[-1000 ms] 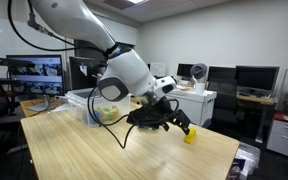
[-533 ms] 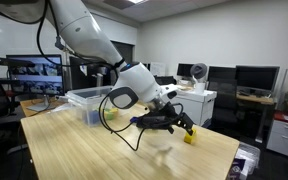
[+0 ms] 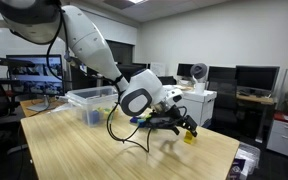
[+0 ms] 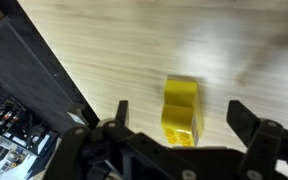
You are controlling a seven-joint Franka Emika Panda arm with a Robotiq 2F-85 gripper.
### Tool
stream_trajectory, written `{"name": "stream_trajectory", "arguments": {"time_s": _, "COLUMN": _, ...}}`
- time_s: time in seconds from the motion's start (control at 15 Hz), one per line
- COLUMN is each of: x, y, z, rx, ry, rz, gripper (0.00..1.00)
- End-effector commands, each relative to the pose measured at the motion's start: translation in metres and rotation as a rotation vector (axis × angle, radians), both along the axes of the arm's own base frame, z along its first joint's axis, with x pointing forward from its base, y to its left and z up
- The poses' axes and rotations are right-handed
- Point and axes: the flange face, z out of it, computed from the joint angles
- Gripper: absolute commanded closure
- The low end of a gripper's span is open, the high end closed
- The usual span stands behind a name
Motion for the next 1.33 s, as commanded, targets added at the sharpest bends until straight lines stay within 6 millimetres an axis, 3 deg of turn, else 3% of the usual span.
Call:
{"name": "stream_trajectory", "arguments": {"time_s": 0.0, "x": 0.023, "y": -0.005, "z": -0.003, "rx": 0.018, "ry": 0.012, "rz": -0.051, "gripper": 0.0}}
{"name": "stream_trajectory", "arguments": {"time_s": 0.13, "x": 0.034, "y": -0.006, "z": -0.002, "rx": 0.033, "ry": 0.011, "rz": -0.068, "gripper": 0.0}}
{"name": "stream_trajectory", "arguments": {"time_s": 0.2, "x": 0.039, "y": -0.005, "z": -0.002, "rx": 0.039, "ry": 0.011, "rz": -0.071, "gripper": 0.1}}
{"name": "stream_trajectory", "arguments": {"time_s": 0.27, "x": 0.043, "y": -0.004, "z": -0.001, "rx": 0.044, "ry": 0.009, "rz": -0.072, "gripper": 0.26}}
{"name": "stream_trajectory", "arguments": {"time_s": 0.53, "x": 0.05, "y": -0.006, "z": -0.003, "rx": 0.059, "ry": 0.006, "rz": -0.08, "gripper": 0.55}}
{"name": "stream_trajectory", "arguments": {"time_s": 0.87, "x": 0.036, "y": -0.017, "z": 0.008, "rx": 0.077, "ry": -0.002, "rz": -0.097, "gripper": 0.88}}
{"name": "stream_trajectory", "arguments": {"time_s": 1.0, "x": 0.023, "y": -0.022, "z": 0.026, "rx": 0.075, "ry": -0.012, "rz": -0.103, "gripper": 0.89}}
{"name": "stream_trajectory", "arguments": {"time_s": 1.13, "x": 0.013, "y": -0.018, "z": 0.059, "rx": 0.072, "ry": -0.039, "rz": -0.075, "gripper": 0.89}}
{"name": "stream_trajectory", "arguments": {"time_s": 1.27, "x": 0.01, "y": 0.003, "z": 0.097, "rx": 0.082, "ry": -0.088, "rz": -0.02, "gripper": 0.89}}
